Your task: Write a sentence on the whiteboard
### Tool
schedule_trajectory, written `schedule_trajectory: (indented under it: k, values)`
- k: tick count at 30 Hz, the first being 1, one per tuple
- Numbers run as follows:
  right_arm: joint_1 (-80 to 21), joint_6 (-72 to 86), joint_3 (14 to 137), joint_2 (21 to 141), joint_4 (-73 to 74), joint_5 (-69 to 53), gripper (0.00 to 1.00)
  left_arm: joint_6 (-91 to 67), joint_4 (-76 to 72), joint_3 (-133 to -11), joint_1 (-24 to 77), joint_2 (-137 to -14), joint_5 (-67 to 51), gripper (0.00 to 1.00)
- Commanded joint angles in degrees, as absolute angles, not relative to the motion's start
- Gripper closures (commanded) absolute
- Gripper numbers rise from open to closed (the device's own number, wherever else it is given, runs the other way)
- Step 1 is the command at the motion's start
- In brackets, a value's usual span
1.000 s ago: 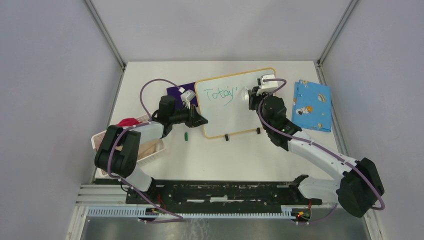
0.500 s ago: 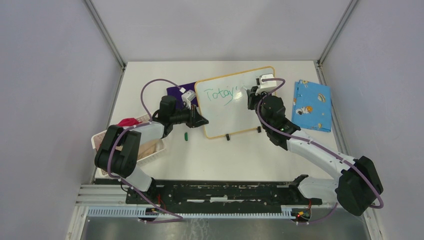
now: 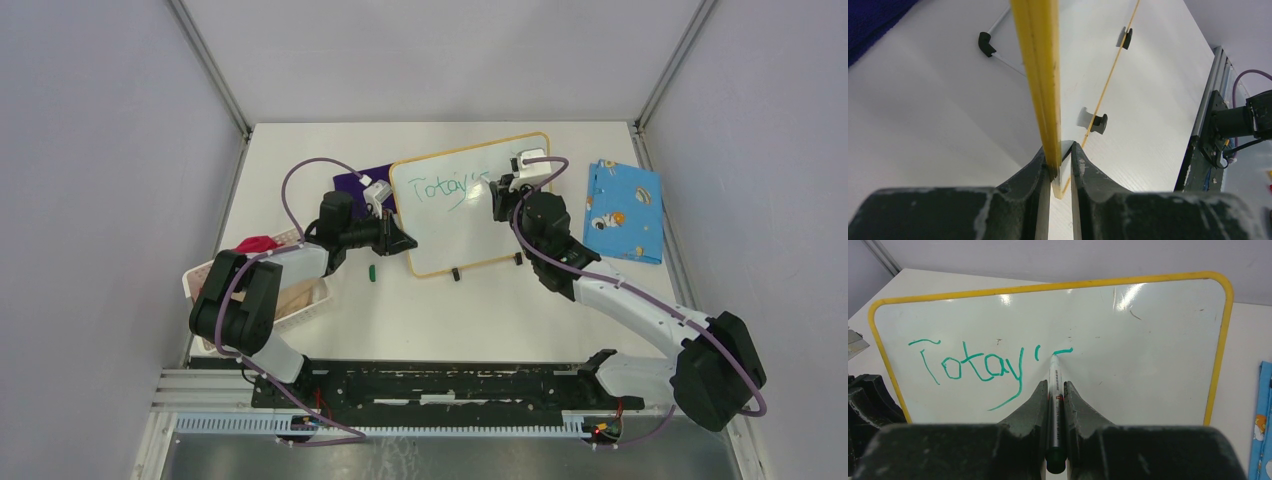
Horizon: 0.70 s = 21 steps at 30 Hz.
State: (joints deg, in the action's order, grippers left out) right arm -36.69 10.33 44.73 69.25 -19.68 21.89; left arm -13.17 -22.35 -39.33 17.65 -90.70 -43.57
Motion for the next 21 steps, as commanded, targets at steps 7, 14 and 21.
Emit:
schedule_trajectory:
  k: [7,14,21]
  values:
    - [-36.5,10.8,43.3,67.6,-20.2,23.5,1.00,-7.3,-19.8,-40.1,17.8,-90.2,-38.9,0.98]
    - [-36.5,10.1,43.6,67.4,-19.0,26.1,1.00,-7.1,-19.8,-40.1,17.9,-90.2,-38.7,0.98]
    - [-36.4,10.1,43.7,67.5,-17.9,28.0,1.00,-7.1,-19.8,-40.2,17.9,-90.3,-38.8,0.98]
